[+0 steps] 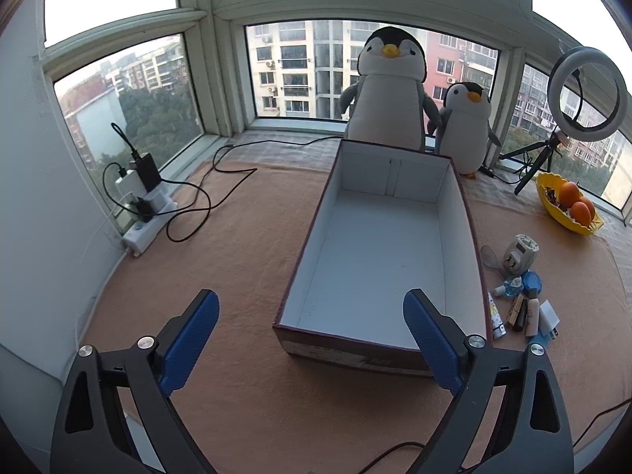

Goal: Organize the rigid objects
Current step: 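Move the right tool to the white charger plug and close on it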

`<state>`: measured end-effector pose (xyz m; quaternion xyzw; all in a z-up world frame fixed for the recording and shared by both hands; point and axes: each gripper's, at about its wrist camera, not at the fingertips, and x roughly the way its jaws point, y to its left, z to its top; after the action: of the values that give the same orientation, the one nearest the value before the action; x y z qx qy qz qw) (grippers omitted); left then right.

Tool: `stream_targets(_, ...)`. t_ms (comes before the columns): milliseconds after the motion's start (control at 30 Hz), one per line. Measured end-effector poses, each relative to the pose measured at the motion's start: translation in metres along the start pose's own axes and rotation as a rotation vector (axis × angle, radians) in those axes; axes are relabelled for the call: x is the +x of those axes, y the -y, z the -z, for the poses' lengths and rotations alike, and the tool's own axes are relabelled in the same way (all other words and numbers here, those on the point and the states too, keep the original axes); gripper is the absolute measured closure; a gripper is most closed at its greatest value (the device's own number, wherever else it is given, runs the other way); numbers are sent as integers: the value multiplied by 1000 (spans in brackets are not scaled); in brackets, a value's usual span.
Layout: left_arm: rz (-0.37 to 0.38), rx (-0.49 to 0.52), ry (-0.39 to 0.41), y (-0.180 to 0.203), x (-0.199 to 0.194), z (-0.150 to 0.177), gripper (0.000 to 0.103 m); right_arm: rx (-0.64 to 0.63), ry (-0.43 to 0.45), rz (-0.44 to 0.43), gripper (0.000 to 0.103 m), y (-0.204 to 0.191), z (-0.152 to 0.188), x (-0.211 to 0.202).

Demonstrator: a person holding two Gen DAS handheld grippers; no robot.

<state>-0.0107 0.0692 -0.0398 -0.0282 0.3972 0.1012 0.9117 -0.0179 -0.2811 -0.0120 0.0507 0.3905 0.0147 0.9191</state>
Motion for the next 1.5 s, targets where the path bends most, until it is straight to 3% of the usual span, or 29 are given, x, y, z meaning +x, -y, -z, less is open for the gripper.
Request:
stream_targets(267,-24,-10,-31,-22,22,-1,15,15,-32,28,0,0,10,0)
stream_targets(433,-20,-2,-58,-27,41,-2,28,38,-48,20,0,1,14,4)
stream_targets(500,-14,-2,-79,-27,51,-2,38,46,-52,25,0,2,15,6)
stream_targets(900,9,36,-118,-22,83,-2,66,75,-107,38,2,8,24,38)
stream_targets(1500,31,15,-154,-24,94,2,78,-79,-288,42,32,-4,28,128)
